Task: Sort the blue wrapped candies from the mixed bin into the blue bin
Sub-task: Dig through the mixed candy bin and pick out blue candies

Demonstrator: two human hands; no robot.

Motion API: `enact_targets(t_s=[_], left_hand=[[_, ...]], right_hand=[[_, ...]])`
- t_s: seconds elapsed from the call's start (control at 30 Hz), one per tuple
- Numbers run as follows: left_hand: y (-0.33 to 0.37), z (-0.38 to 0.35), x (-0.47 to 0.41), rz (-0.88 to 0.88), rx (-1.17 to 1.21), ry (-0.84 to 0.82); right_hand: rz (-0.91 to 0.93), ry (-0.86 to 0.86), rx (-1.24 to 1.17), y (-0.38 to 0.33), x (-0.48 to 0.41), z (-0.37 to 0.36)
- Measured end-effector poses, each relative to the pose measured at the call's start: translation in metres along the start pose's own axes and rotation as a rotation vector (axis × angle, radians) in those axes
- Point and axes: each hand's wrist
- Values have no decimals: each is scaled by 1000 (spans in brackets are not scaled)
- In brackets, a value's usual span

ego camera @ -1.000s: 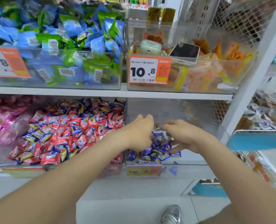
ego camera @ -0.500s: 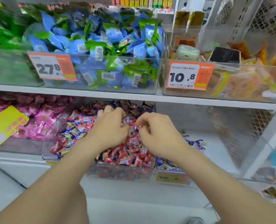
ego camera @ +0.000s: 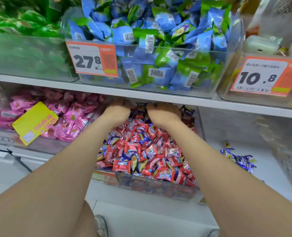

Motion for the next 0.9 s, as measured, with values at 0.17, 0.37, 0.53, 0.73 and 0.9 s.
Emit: enact_targets(t_s=[0.17, 0.37, 0.53, 0.73, 0.9], left_hand=[[-2, -4, -15, -170, 113, -138], [-4, 7, 4, -190, 97, -185], [-7, 10, 34, -376, -28, -388], [-8, 16, 69, -405, -207, -412], [-5, 15, 80, -377, -176, -282]], right_hand=[[142, -108, -120, -11, -6, -3], [261, -124, -93, 5, 6, 12], [453, -122, -66, 33, 41, 20], [562, -34, 66, 61, 58, 18], [519, 75, 81, 63, 58, 21]])
Point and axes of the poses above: each hand's wrist, its own x-axis away from the middle knuckle, its own z-axis out of the back of the hand, y = z × x, and after that the axes turned 10 degrees about x, right-handed
